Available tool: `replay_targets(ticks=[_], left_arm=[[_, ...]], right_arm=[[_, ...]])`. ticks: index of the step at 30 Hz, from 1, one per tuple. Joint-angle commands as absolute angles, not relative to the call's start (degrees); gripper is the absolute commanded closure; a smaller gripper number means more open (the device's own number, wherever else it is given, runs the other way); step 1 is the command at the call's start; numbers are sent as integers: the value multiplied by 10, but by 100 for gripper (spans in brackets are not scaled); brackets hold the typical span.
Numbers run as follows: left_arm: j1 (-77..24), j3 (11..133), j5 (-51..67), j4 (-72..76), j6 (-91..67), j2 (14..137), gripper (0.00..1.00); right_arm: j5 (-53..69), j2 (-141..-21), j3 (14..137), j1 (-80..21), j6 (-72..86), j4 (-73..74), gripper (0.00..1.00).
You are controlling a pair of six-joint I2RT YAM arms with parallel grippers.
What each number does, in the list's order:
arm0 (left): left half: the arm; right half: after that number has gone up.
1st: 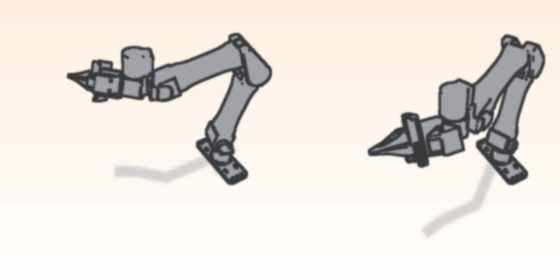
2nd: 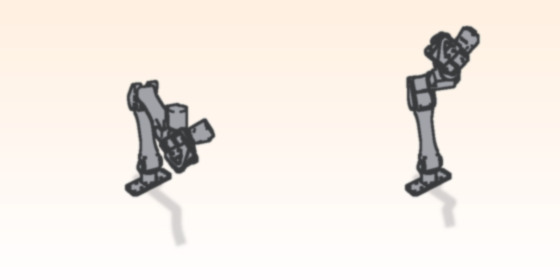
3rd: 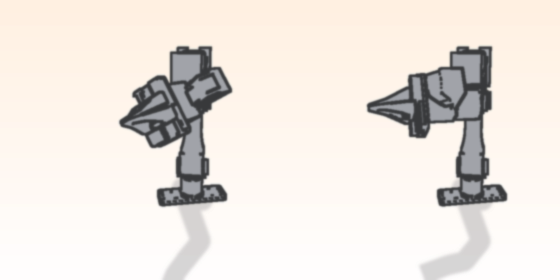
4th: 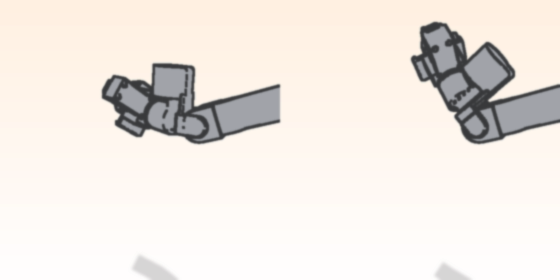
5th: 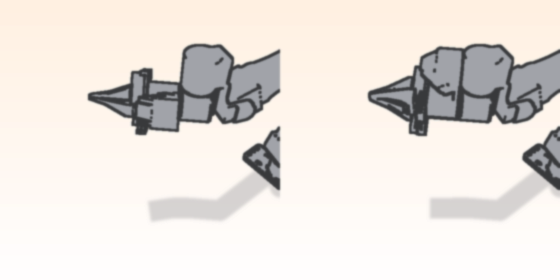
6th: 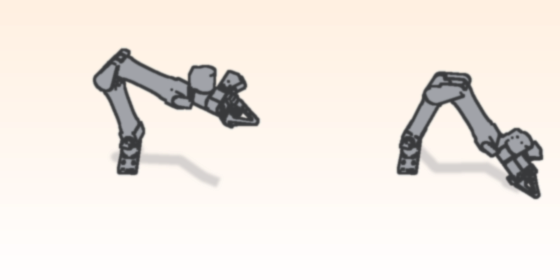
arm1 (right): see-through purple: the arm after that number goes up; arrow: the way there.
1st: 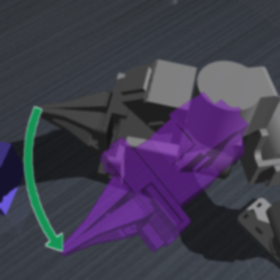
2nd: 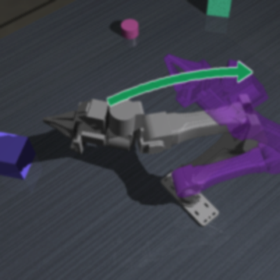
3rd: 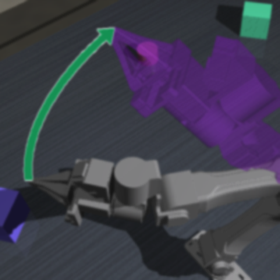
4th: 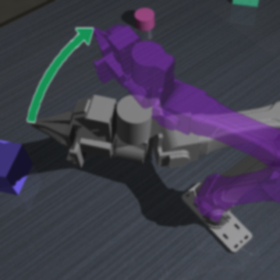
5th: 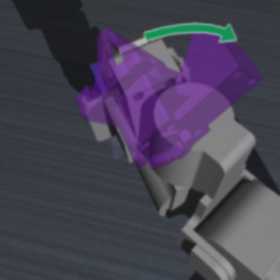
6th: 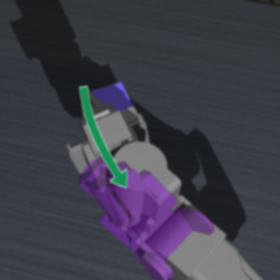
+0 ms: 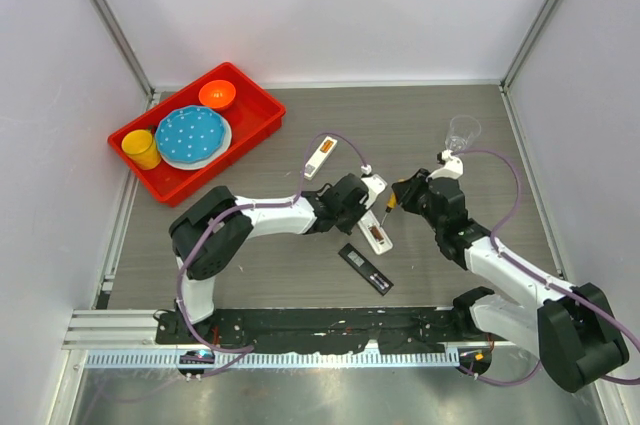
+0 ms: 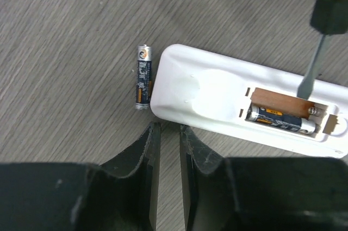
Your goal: Unload the batteries from the remote control
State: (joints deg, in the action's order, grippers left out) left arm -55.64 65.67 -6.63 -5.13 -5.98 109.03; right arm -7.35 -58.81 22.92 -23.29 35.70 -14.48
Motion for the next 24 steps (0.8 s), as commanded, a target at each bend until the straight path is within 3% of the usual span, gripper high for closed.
replay_targets(ticks=[1, 11, 24], left_arm=[[-557, 671, -33, -55, -72, 1080, 78], [-559, 660, 76, -62, -105, 1088, 92], [-558, 666, 118, -57, -140, 1104, 99]], right_arm=[[-88, -589, 258, -245, 344, -158, 99], [-117, -628, 258, -265, 345, -168, 99], [-158, -671, 265, -283, 355, -171, 99]])
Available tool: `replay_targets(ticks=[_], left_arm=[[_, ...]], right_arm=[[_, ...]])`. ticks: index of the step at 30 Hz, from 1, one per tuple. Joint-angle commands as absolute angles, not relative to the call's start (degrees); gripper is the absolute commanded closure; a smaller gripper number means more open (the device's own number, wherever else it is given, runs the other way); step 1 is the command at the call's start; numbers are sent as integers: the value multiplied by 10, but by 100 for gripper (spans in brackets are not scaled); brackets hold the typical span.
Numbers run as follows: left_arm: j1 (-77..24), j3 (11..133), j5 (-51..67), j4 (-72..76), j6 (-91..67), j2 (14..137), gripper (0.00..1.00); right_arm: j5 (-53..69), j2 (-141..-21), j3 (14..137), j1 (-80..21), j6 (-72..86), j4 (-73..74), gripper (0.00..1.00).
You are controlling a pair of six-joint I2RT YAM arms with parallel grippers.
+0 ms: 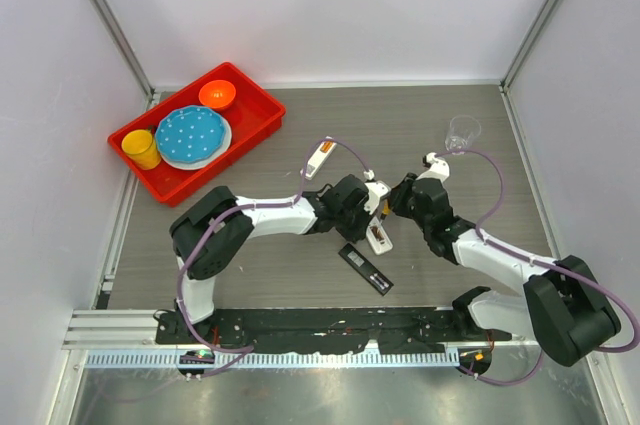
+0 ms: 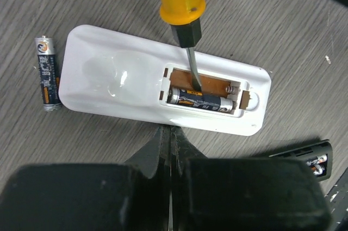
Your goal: Unload the batteries from the remote control
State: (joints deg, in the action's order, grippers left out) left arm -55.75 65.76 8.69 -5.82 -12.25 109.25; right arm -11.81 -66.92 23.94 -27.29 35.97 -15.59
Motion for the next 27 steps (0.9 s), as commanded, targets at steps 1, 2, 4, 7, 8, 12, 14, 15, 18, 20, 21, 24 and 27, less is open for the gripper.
replay_targets(ticks=[1, 2, 4, 7, 8, 12, 14, 15, 18, 20, 21, 24, 27], left_arm=[[-558, 667, 120, -58, -141, 1107, 99], [-558, 668, 122, -58, -142, 1108, 99], [-559, 672, 126, -62, -145, 1114, 100], [-558, 680, 127, -71, -146, 1120, 100], [-558, 682, 127, -72, -147, 1122, 100], [-558, 685, 123, -77, -149, 1126, 100], [-558, 686, 126, -78, -150, 1127, 100], [-558, 688, 127, -78, -151, 1128, 100], [-558, 695, 132, -84, -153, 1137, 100], [-558, 699, 127, -90, -154, 1141, 100], [-558, 700, 125, -91, -154, 1141, 100], [-557, 700, 116, -94, -155, 1141, 100], [-557, 700, 107, -95, -156, 1140, 100]], right_arm=[[-161, -671, 265, -287, 355, -168, 99], [-162, -671, 265, -288, 358, -168, 99], [-153, -673, 262, -289, 370, -172, 99], [-139, -684, 258, -290, 388, -182, 99], [-131, -687, 260, -290, 390, -183, 99], [-134, -696, 261, -297, 396, -182, 99], [-137, -695, 259, -304, 396, -180, 99], [-135, -694, 258, -307, 398, -181, 99], [-122, -698, 256, -306, 409, -187, 99], [-116, -698, 254, -306, 417, -192, 99], [-111, -699, 254, -306, 421, -193, 99], [-105, -693, 258, -306, 429, -190, 99], [-101, -683, 266, -306, 431, -178, 99]])
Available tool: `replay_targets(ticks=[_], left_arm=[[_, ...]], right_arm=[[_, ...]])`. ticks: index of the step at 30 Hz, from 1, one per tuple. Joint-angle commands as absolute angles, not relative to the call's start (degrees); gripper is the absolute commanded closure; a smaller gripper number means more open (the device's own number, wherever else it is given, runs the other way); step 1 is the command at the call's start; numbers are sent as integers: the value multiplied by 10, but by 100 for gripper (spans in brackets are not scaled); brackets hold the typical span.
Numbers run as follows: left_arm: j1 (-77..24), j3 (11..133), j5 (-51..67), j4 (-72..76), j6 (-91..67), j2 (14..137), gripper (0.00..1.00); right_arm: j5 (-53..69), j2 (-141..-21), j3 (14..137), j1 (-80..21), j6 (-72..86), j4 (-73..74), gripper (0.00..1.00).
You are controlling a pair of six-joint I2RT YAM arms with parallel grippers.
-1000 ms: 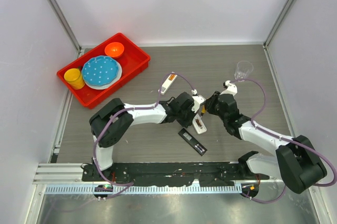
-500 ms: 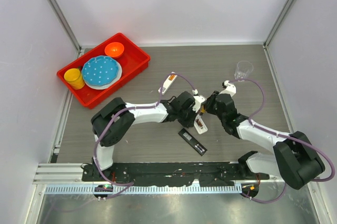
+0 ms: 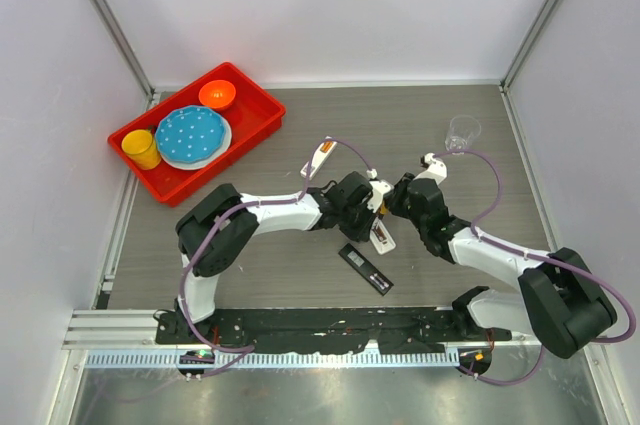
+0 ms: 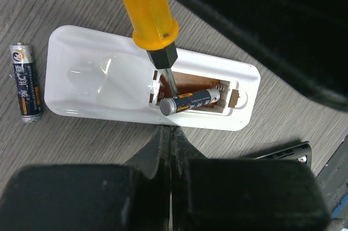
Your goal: Unload the batteries from the remote control
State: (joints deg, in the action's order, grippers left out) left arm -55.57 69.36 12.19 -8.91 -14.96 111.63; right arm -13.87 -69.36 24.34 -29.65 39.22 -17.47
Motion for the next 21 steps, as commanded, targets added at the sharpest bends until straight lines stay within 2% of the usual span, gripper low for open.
replay_targets(ticks=[1, 21], left_arm=[[-557, 700, 104, -97, -156, 1138, 100], [-540, 696, 83, -99, -174, 1136, 100]], right_arm=[[-101, -679, 268, -306, 430, -174, 99], [-83, -629, 287, -306, 416, -120, 99]])
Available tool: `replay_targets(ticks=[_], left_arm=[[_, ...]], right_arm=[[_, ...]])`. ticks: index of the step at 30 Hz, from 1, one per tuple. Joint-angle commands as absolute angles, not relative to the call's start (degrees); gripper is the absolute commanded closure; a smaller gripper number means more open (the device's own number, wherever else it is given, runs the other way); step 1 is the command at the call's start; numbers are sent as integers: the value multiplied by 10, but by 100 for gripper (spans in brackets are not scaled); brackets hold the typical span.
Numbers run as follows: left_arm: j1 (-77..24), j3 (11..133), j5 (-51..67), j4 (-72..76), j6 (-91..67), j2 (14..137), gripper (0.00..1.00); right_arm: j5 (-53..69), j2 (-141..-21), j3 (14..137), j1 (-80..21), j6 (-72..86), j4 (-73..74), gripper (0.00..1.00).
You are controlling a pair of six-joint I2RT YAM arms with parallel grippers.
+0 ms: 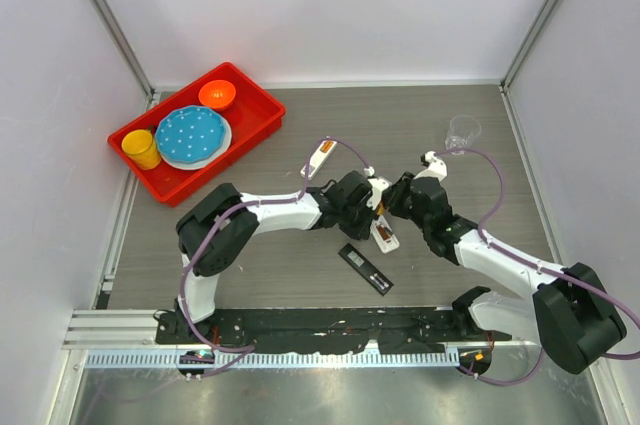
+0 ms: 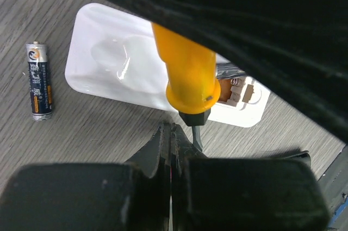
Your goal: Unload the batteries from the remote control
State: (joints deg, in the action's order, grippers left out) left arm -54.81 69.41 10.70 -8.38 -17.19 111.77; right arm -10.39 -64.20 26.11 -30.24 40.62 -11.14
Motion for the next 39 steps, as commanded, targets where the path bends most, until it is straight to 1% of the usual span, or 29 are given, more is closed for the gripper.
replay_targets(ticks=[1, 13, 16, 17, 19, 22, 23, 25, 27, 28, 30, 31, 34, 36, 37, 39], left_arm=[[-539, 696, 83, -100, -176, 1137, 100], [-537, 693, 88, -93, -175, 1131, 99], [-538, 685, 99, -83, -172, 1122, 96], [-537, 681, 104, -77, -171, 1119, 92], [-537, 670, 108, -64, -169, 1105, 89], [-538, 644, 116, -33, -164, 1078, 78], [-537, 636, 119, -22, -163, 1067, 72], [-538, 608, 122, 7, -159, 1036, 64], [-538, 590, 120, 32, -156, 1018, 60], [-537, 572, 120, 53, -154, 996, 52], [-537, 553, 115, 74, -153, 977, 45], [-538, 536, 109, 92, -152, 960, 39], [-538, 512, 77, 113, -151, 938, 29], [-538, 498, 56, 119, -149, 920, 25], [-538, 494, 35, 124, -149, 914, 20], [-537, 484, 19, 131, -148, 903, 17]], right_arm=[[-83, -629, 287, -306, 416, -119, 99], [-141, -594, 307, -306, 378, -70, 99], [-154, -586, 312, -306, 369, -63, 99], [-157, -584, 312, -306, 365, -60, 99], [-168, -575, 314, -302, 360, -54, 99], [-189, -565, 323, -291, 345, -35, 99], [-197, -562, 325, -287, 340, -22, 99], [-208, -554, 333, -261, 324, -11, 99], [-206, -544, 336, -244, 314, -4, 99], [-201, -541, 337, -227, 311, -4, 99], [-194, -541, 338, -215, 309, -4, 99], [-191, -542, 337, -207, 309, -4, 99], [-176, -544, 328, -202, 315, -4, 99], [-166, -543, 322, -201, 319, -4, 99], [-164, -543, 316, -200, 321, -4, 99], [-162, -541, 312, -200, 323, -4, 99]])
